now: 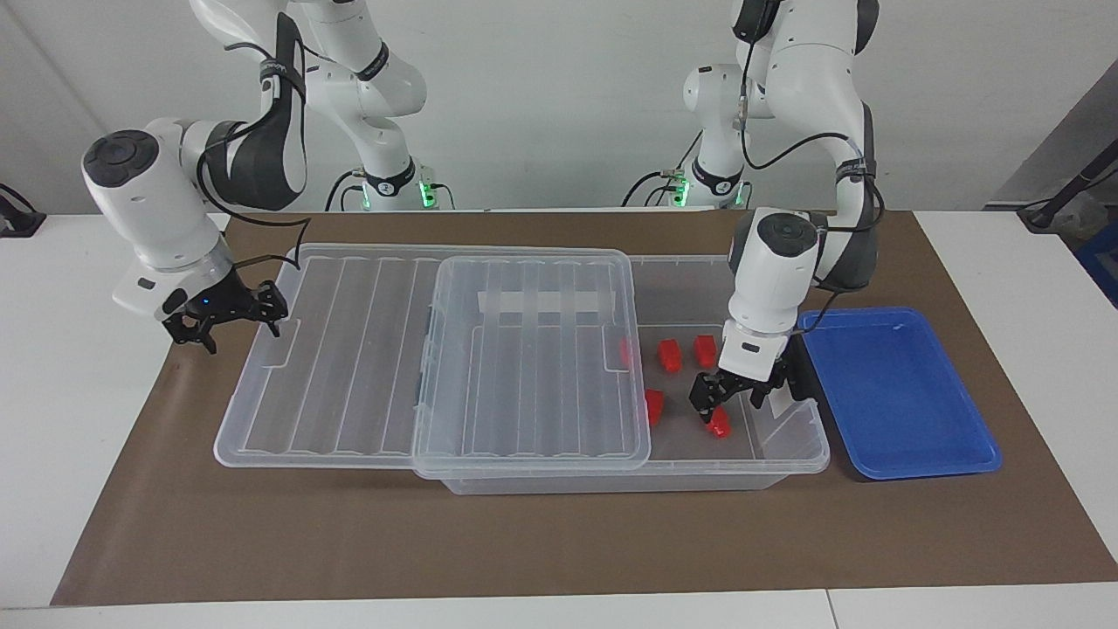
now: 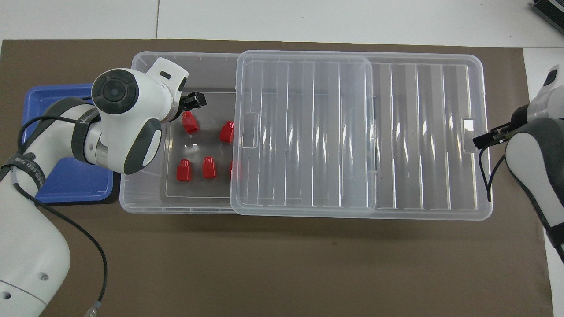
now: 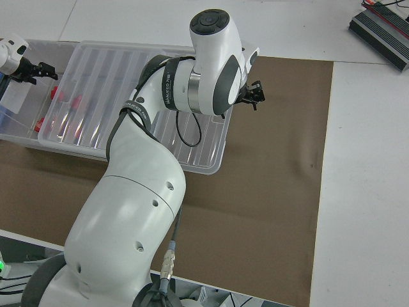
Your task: Place red block in blue tray from box
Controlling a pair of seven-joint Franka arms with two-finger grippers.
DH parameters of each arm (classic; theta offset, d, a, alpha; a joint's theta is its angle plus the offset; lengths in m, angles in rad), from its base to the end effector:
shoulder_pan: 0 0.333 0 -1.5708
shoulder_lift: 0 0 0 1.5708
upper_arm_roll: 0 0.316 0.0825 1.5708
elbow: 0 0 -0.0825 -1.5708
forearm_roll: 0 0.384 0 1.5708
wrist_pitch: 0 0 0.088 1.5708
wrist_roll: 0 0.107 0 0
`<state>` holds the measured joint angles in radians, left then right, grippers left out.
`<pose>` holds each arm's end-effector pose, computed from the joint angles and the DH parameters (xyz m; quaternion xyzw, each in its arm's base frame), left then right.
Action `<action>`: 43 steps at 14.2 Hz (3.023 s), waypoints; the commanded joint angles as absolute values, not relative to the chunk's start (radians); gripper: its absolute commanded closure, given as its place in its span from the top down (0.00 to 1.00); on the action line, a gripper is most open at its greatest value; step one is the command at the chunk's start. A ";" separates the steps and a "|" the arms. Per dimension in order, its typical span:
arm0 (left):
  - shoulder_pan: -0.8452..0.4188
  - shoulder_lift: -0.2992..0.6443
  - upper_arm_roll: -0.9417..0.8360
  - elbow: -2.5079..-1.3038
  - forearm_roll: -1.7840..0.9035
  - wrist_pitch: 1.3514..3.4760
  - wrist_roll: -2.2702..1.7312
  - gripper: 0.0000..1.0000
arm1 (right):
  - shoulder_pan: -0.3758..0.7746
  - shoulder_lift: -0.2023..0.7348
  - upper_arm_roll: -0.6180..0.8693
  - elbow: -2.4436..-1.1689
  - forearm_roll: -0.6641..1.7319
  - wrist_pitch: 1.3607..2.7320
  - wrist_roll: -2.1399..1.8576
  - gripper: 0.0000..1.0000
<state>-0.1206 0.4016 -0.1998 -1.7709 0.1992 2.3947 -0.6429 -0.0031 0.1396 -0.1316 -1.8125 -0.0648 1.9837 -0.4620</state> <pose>0.6422 -0.1980 0.3620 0.9867 0.1072 0.1204 0.0201 0.5984 -0.0820 0.4649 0.9835 0.1759 0.0041 0.0421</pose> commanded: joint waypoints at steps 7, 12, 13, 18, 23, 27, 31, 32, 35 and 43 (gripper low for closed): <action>-0.126 0.391 -0.190 -1.928 0.225 2.563 -0.712 1.00 | 0.000 0.063 -0.111 -1.782 -0.060 1.875 -0.355 0.96; -0.138 0.410 -0.189 -1.927 0.282 2.572 -0.751 0.95 | -0.012 -0.018 -0.011 -1.786 -0.058 1.832 -0.027 0.99; -0.138 0.411 -0.189 -1.927 0.297 2.574 -0.768 0.95 | -0.012 -0.024 0.007 -1.783 -0.058 1.830 0.033 0.99; -0.160 0.417 -0.189 -1.927 0.373 2.576 -0.854 0.87 | -0.064 -0.048 0.095 -1.702 -0.052 1.758 0.170 1.00; -0.164 0.417 -0.189 -1.927 0.373 2.576 -0.856 0.47 | -0.072 -0.072 0.094 -1.652 -0.031 1.629 0.199 1.00; -0.161 0.416 -0.189 -1.914 0.377 2.563 -0.851 0.22 | -0.045 -0.064 0.063 -1.618 -0.029 1.579 0.195 1.00; -0.152 0.422 -0.189 -1.864 0.400 2.490 -0.841 0.20 | -0.041 -0.069 0.055 -1.626 -0.021 1.572 0.189 1.00; -0.156 0.422 -0.190 -1.838 0.400 2.444 -0.841 0.20 | -0.041 -0.071 0.055 -1.631 -0.020 1.571 0.187 1.00; -0.161 0.401 -0.193 -1.812 0.400 2.346 -0.835 0.20 | -0.041 -0.072 0.054 -1.635 -0.021 1.571 0.178 1.00; -0.158 0.220 -0.199 -1.801 0.279 2.105 -0.835 0.20 | -0.034 -0.075 0.048 -1.634 -0.021 1.580 0.176 1.00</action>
